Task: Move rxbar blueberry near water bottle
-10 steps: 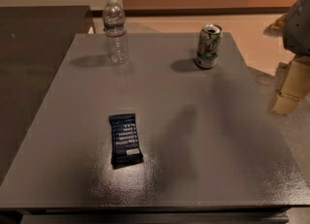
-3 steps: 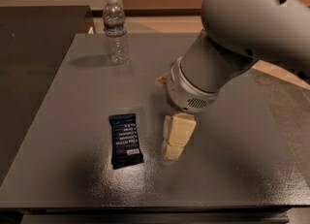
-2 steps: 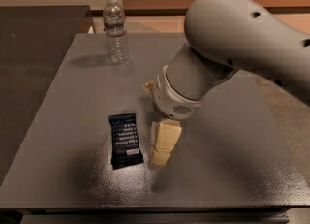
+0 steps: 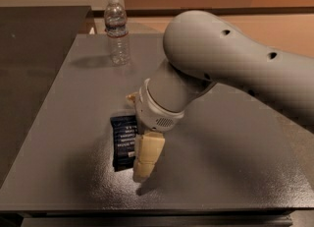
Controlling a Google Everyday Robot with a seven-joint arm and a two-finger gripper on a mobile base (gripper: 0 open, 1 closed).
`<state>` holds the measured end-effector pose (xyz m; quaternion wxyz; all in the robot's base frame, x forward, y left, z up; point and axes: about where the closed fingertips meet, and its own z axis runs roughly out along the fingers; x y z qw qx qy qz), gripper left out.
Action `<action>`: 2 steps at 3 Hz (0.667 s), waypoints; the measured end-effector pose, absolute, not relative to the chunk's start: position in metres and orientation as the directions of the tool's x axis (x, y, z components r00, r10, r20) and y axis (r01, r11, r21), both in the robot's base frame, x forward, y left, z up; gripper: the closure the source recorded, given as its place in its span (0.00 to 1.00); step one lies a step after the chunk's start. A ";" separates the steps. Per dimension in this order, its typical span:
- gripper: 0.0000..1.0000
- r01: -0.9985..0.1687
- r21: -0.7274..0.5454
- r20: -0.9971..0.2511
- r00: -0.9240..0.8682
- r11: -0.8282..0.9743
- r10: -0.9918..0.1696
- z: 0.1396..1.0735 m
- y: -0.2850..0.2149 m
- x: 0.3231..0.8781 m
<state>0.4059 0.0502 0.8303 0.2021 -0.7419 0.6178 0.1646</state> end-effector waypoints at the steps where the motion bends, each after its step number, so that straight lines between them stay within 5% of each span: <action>1: 0.00 -0.982 -0.086 -0.499 0.189 -0.169 -0.846 0.823 0.058 0.406; 2: 0.18 -0.981 -0.067 -0.502 0.190 -0.182 -0.843 0.821 0.061 0.408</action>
Offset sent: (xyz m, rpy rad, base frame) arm 0.0068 0.0127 -0.0130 0.0058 0.0628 0.0403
